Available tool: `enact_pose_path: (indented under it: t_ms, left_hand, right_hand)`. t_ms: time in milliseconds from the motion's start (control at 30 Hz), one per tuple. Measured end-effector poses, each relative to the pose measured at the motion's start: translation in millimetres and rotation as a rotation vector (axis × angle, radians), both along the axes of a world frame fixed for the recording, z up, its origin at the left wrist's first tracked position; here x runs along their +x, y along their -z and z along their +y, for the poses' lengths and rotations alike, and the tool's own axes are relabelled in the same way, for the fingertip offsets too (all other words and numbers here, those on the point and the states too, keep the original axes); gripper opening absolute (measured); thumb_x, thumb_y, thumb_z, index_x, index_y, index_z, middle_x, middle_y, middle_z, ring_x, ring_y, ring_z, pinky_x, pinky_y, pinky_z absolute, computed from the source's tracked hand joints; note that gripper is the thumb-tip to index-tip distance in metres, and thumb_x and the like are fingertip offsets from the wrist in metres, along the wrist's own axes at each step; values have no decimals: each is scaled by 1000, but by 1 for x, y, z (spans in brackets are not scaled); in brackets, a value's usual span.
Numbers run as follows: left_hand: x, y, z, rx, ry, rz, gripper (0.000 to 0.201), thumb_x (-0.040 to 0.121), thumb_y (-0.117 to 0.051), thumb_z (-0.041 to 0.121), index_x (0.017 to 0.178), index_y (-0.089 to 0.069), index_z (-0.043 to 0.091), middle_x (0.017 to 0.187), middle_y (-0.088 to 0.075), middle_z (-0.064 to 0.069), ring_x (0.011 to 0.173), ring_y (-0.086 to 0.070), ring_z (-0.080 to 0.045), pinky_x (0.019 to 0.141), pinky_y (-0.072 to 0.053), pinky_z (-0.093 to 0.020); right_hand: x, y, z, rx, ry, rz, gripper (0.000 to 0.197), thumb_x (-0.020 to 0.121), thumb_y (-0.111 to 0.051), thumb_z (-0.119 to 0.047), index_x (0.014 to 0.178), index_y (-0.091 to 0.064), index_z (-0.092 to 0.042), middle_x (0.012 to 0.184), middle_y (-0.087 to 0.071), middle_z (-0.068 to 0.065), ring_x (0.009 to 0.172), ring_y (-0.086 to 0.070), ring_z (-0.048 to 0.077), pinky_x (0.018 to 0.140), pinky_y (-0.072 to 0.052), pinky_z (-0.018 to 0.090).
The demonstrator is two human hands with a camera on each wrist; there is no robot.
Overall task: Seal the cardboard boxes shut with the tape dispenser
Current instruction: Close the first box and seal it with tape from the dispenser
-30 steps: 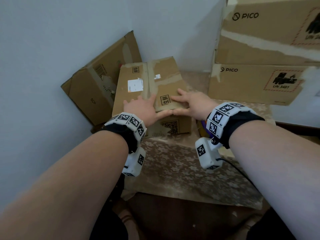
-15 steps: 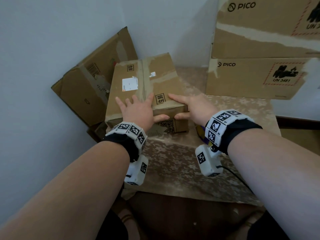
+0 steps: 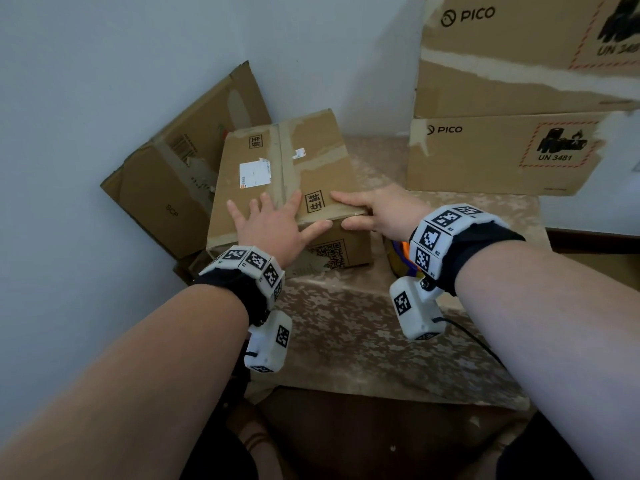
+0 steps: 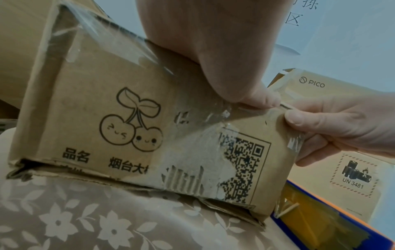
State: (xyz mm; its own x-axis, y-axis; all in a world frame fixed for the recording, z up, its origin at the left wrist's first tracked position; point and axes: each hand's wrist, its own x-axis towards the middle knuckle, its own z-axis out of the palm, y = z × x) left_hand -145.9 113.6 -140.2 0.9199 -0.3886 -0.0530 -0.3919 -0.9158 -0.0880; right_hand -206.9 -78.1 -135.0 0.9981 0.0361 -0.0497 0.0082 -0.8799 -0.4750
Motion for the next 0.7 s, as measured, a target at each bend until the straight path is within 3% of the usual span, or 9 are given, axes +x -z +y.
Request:
enact_pose_path:
  t_ms: [300, 467, 600, 633, 700]
  left_hand:
    - [0, -2, -3, 27, -13, -4, 107, 56, -1, 91, 149, -7, 39, 155, -23, -15, 141, -23, -36, 108, -2, -69]
    - [-3, -5, -5, 46, -33, 8, 100, 64, -29, 90, 148, -8, 40, 153, -24, -18, 141, -23, -39, 107, -1, -69]
    - [-2, -12, -6, 107, -30, 48, 105, 64, -45, 87, 149, -3, 41, 152, -25, -17, 139, -26, -38, 109, -2, -69]
    - [0, -15, -3, 124, -14, 78, 106, 65, -46, 87, 149, 0, 42, 153, -22, -16, 139, -25, -37, 109, -3, -69]
    - [4, -21, 4, 149, 31, 148, 104, 66, -43, 87, 148, 5, 44, 158, -12, -11, 142, -22, -34, 109, -4, -69]
  right_hand:
    - [0, -4, 1, -50, 12, 46, 67, 90, -63, -36, 147, -29, -42, 146, -46, 4, 128, -47, 21, 103, -35, 27]
    - [-2, -6, 5, -161, 26, 84, 84, 85, -72, -26, 148, -21, -46, 147, -45, 4, 127, -48, 23, 101, -37, 29]
    - [-5, -13, 13, -260, 43, 117, 84, 85, -67, -45, 149, -14, -47, 147, -43, 5, 124, -48, 25, 93, -40, 30]
    - [-6, -15, 17, -296, 52, 126, 81, 87, -63, -50, 150, -13, -46, 150, -37, 7, 127, -46, 26, 93, -39, 31]
    - [-8, -20, 25, -362, 85, 155, 79, 86, -56, -60, 149, -10, -48, 159, -14, 8, 139, -31, 31, 107, -32, 43]
